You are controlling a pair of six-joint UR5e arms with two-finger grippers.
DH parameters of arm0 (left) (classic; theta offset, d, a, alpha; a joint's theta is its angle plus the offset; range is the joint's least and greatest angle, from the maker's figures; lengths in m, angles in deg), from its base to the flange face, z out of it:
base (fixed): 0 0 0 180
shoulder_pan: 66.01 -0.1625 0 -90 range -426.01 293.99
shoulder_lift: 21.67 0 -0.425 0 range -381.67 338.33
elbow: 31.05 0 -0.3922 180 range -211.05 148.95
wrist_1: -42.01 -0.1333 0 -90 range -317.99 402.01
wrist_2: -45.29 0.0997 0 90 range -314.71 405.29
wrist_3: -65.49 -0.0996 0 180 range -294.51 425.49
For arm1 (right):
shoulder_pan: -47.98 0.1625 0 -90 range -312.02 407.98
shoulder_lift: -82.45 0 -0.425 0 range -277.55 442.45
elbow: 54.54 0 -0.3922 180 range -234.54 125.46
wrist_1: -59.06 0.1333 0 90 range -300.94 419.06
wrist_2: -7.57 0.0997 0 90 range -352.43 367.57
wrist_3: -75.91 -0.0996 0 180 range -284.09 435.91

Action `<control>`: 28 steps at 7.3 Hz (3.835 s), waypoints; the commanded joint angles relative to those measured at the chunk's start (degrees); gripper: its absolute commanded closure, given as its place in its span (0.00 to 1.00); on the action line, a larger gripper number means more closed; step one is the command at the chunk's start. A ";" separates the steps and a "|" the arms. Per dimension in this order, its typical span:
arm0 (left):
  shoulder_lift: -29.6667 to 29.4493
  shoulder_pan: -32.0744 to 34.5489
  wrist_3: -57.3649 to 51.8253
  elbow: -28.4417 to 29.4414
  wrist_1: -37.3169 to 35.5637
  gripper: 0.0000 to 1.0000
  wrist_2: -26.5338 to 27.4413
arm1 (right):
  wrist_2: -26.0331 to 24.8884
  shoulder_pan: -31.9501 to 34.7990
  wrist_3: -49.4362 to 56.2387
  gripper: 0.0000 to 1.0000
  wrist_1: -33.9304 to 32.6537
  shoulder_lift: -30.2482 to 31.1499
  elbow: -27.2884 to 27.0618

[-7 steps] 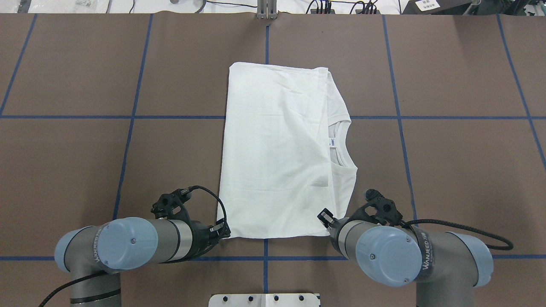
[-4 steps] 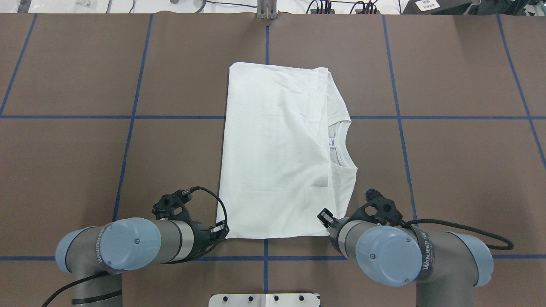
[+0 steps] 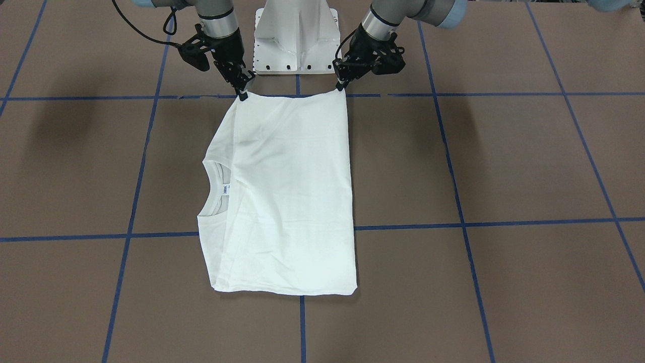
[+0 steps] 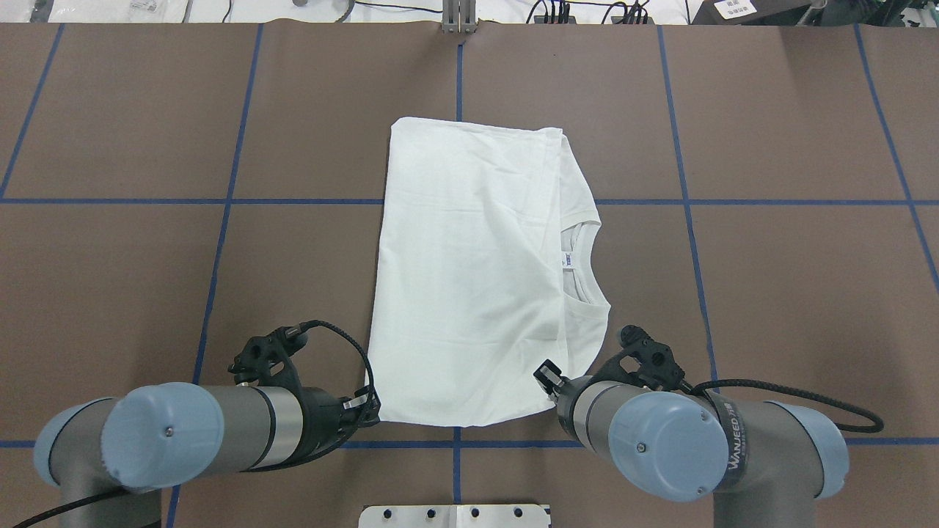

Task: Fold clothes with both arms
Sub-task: 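Lift the near edge with both grippers and fold it away from the robot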

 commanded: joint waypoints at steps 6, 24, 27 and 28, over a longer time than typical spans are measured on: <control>0.69 -6.70 7.27 -8.03 -3.54 1.00 2.35 | -0.35 -3.47 -0.10 1.00 -0.28 0.72 -5.99; -19.00 27.40 -20.93 31.04 10.96 0.91 -2.75 | 22.76 31.69 28.20 0.89 8.23 -26.44 40.39; -20.06 30.82 -27.08 38.08 15.96 0.38 -2.75 | 30.02 38.25 39.15 0.00 12.11 -24.17 43.57; -20.14 31.87 -28.92 38.79 16.06 0.38 -3.01 | 32.41 40.46 45.02 0.00 12.29 -21.81 43.49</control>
